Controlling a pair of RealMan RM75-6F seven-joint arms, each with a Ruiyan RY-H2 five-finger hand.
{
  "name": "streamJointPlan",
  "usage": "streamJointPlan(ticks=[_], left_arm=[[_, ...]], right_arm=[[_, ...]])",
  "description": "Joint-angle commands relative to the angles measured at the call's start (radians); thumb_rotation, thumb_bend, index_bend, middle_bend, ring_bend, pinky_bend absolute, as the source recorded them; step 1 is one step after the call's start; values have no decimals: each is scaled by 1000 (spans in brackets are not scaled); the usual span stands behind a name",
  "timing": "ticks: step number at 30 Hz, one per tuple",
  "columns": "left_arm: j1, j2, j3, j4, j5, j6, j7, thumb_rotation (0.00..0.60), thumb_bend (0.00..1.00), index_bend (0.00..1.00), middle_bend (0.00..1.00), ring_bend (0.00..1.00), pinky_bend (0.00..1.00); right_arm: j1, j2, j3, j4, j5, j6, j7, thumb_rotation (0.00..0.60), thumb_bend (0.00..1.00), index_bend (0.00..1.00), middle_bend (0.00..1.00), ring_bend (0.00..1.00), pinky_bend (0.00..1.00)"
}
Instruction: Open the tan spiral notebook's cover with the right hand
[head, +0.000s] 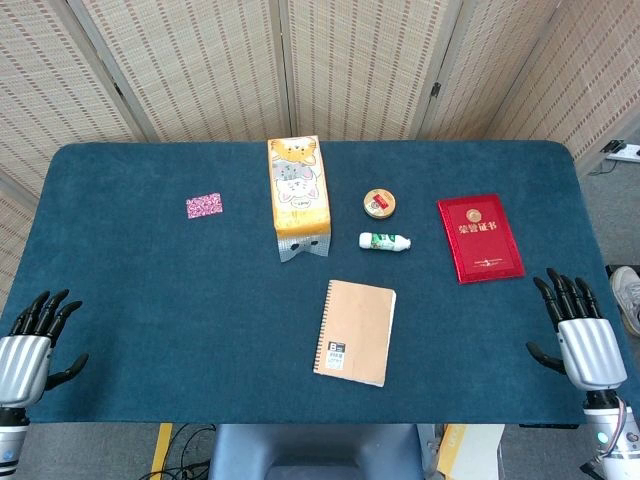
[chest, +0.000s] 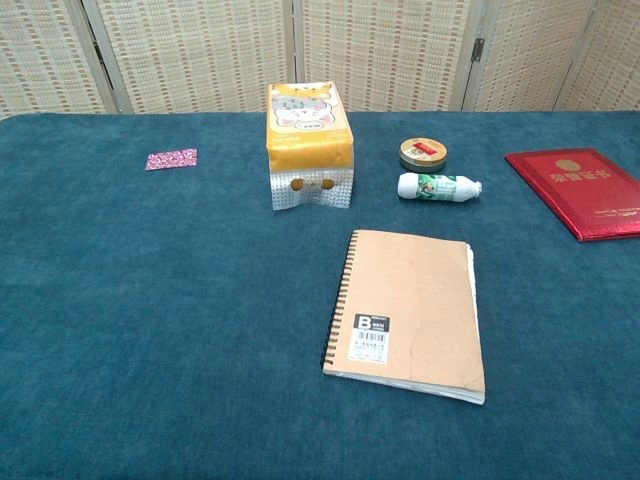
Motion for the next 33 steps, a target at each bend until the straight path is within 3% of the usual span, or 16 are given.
streamJointPlan(ticks=[1, 16, 23, 33], left_arm=[[0, -1, 1, 0, 3, 0, 0, 600, 244, 193, 107, 31, 193], [-6, -1, 0, 5, -9, -20, 4, 600, 244, 192, 107, 31, 193], [-4, 3, -17, 9, -43, -21, -7, 600, 244, 192, 107, 31, 193], [9, -11, -32, 3, -62, 10, 33, 600, 244, 180, 107, 31, 193]], right_arm=[[1, -1, -2, 0, -2, -1, -2, 600, 213, 0, 0, 0, 0], [32, -42, -33, 22, -39, -62, -41, 600, 212, 0, 0, 0, 0], [101, -167, -75, 140, -119, -152, -10, 600, 279, 0, 0, 0, 0], [156, -326, -82, 304, -167, -166, 42, 600, 327, 0, 0, 0, 0]])
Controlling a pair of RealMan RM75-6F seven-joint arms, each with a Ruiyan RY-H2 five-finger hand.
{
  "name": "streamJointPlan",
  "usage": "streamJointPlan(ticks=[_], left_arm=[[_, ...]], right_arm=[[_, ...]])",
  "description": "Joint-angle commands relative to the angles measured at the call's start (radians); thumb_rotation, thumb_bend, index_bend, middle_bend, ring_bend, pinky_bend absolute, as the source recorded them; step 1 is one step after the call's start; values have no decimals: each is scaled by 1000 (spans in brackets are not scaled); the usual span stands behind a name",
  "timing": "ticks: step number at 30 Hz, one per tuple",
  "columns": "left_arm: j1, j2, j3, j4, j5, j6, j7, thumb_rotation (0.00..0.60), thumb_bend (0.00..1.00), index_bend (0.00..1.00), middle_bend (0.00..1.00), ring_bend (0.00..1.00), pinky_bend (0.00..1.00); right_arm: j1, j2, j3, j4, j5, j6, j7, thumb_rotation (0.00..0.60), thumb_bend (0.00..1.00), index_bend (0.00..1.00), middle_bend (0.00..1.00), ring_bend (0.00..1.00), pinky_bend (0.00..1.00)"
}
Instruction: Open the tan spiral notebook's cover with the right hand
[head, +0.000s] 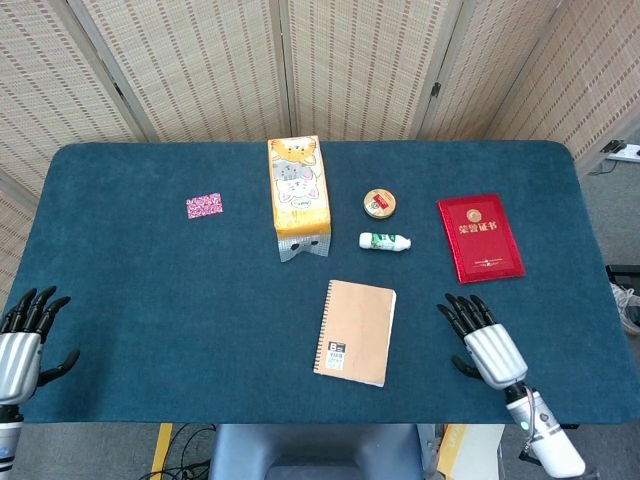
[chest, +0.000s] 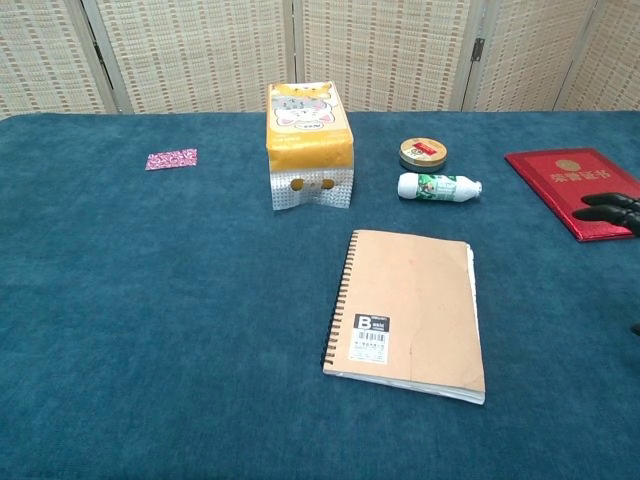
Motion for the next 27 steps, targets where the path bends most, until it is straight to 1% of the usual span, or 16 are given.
streamJointPlan(ticks=[1, 6, 15, 20, 27], left_arm=[[5, -6, -9, 0, -13, 9, 15, 600, 245, 178, 107, 31, 193], [6, 2, -11, -6, -22, 3, 4, 600, 244, 178, 107, 31, 193], [4, 9, -8, -13, -24, -11, -3, 600, 244, 178, 107, 31, 193], [5, 10, -9, -13, -25, -9, -3, 600, 244, 178, 107, 31, 193], [6, 10, -12, -14, -31, -9, -5, 600, 244, 180, 107, 31, 193]], right_arm=[[22, -56, -5, 61, -21, 2, 25, 600, 327, 0, 0, 0, 0], [49, -105, -12, 116, -25, -17, 79, 600, 380, 0, 0, 0, 0], [83, -183, -28, 208, -25, -46, 177, 600, 381, 0, 0, 0, 0], [95, -240, -24, 276, -26, -26, 235, 600, 380, 0, 0, 0, 0], [113, -269, -27, 314, -28, -19, 259, 600, 393, 0, 0, 0, 0]])
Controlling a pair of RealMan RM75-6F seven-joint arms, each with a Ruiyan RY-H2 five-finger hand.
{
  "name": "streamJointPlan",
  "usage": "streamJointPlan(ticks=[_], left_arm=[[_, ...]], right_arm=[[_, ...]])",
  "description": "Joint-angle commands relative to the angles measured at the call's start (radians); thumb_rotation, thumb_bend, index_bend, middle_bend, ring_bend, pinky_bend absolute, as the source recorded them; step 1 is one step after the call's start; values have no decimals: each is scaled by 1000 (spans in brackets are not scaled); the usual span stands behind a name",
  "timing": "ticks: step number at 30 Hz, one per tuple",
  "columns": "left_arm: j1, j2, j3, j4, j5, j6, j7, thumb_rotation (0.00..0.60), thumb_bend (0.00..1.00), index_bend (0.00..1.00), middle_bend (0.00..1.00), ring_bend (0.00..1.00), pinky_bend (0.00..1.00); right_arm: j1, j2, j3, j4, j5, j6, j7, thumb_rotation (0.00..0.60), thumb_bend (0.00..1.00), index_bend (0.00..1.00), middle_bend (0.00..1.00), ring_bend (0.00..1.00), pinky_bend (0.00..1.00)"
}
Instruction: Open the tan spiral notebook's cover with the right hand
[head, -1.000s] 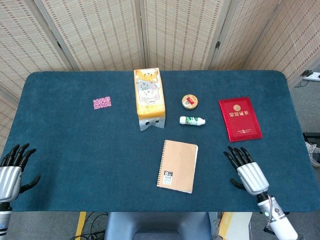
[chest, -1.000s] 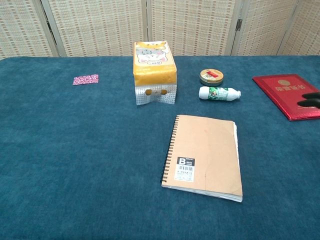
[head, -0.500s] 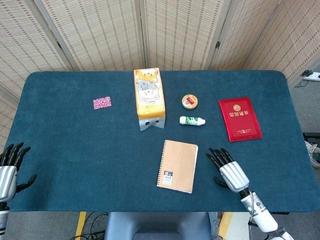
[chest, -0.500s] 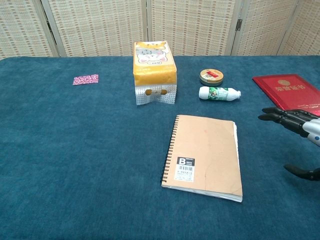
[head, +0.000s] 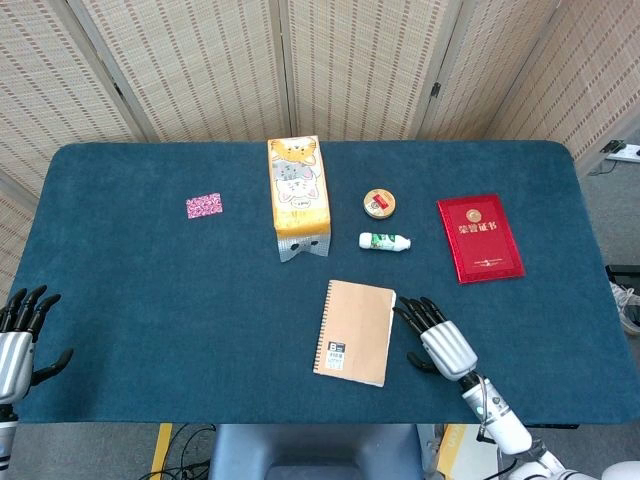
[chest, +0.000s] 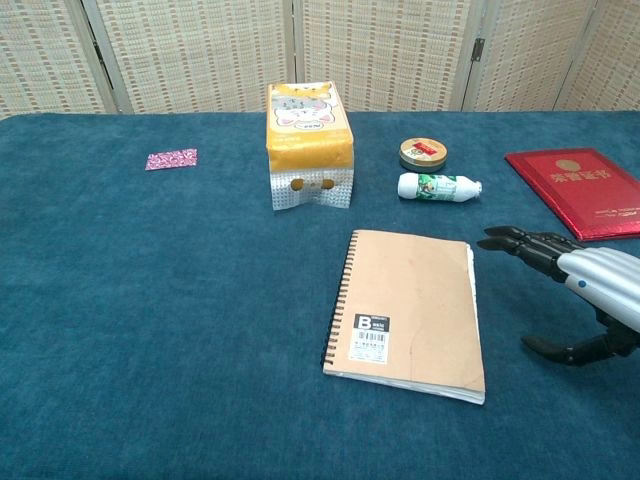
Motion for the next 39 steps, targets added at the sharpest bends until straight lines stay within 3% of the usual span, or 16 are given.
streamJointPlan(ticks=[1, 39], left_arm=[[0, 0, 0, -1, 0, -1, -1, 600, 244, 181, 107, 31, 193], [4, 12, 4, -4, 9, 0, -16, 600, 244, 183, 107, 31, 193]], right_arm=[[7, -6, -1, 5, 2, -2, 6, 600, 397, 0, 0, 0, 0], [91, -74, 3, 75, 41, -51, 52, 600, 438, 0, 0, 0, 0]])
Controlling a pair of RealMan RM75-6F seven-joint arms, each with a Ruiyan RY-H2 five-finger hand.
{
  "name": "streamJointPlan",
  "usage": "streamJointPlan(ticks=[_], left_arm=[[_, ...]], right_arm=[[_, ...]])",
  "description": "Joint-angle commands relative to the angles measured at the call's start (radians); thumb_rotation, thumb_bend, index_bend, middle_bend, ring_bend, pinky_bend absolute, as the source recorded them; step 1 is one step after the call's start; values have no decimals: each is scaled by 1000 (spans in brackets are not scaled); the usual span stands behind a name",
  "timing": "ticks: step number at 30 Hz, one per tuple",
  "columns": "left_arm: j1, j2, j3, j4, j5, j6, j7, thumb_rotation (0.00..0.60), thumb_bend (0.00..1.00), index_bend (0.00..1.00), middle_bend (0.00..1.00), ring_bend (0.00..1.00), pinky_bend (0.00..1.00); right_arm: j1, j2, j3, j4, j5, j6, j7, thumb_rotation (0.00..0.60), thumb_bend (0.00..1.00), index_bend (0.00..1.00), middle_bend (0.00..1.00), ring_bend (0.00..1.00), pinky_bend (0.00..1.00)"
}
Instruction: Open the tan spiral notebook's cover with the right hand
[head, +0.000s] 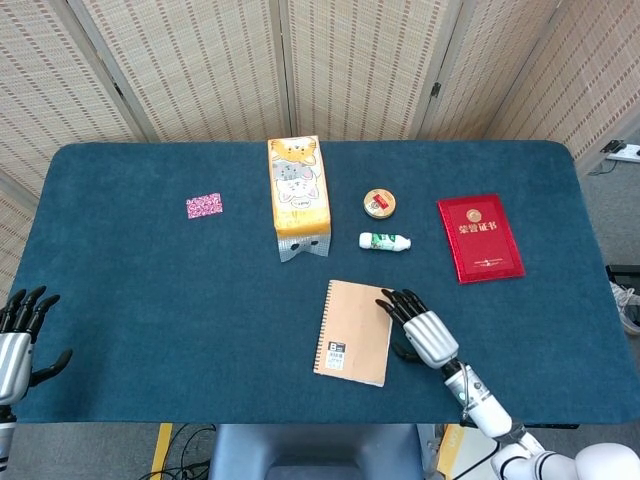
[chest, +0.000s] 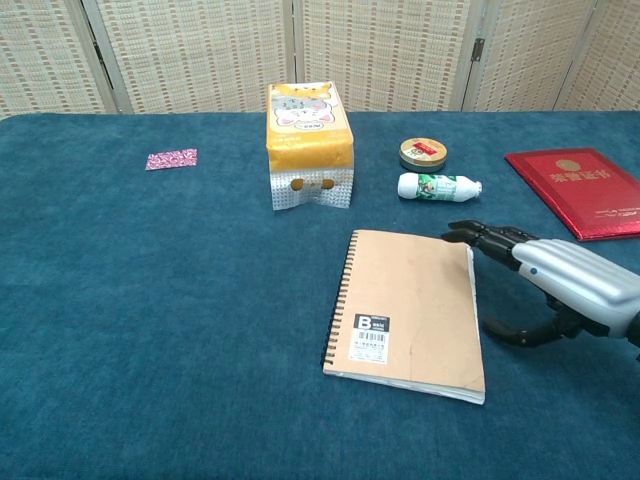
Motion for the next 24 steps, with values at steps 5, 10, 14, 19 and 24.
streamJointPlan(ticks=[5, 10, 14, 19, 24], left_arm=[[4, 5, -1, 0, 1, 9, -7, 600, 244, 183, 107, 31, 193], [9, 8, -6, -3, -3, 19, -12, 600, 244, 183, 107, 31, 193], [16, 16, -13, -7, -12, 29, -25, 600, 244, 183, 107, 31, 193], [18, 20, -16, -9, -19, 29, -33, 600, 245, 183, 107, 31, 193], [32, 33, -29, -19, -32, 52, -60, 600, 244, 184, 107, 32, 193]], right_arm=[[10, -12, 0, 12, 7, -11, 3, 600, 438, 0, 0, 0, 0], [16, -21, 3, 28, 13, -13, 15, 600, 438, 0, 0, 0, 0], [21, -31, 6, 46, 12, -2, 31, 600, 438, 0, 0, 0, 0], [27, -44, 8, 68, 8, 12, 42, 600, 439, 0, 0, 0, 0], [43, -65, 10, 103, 1, 20, 67, 600, 439, 0, 0, 0, 0]])
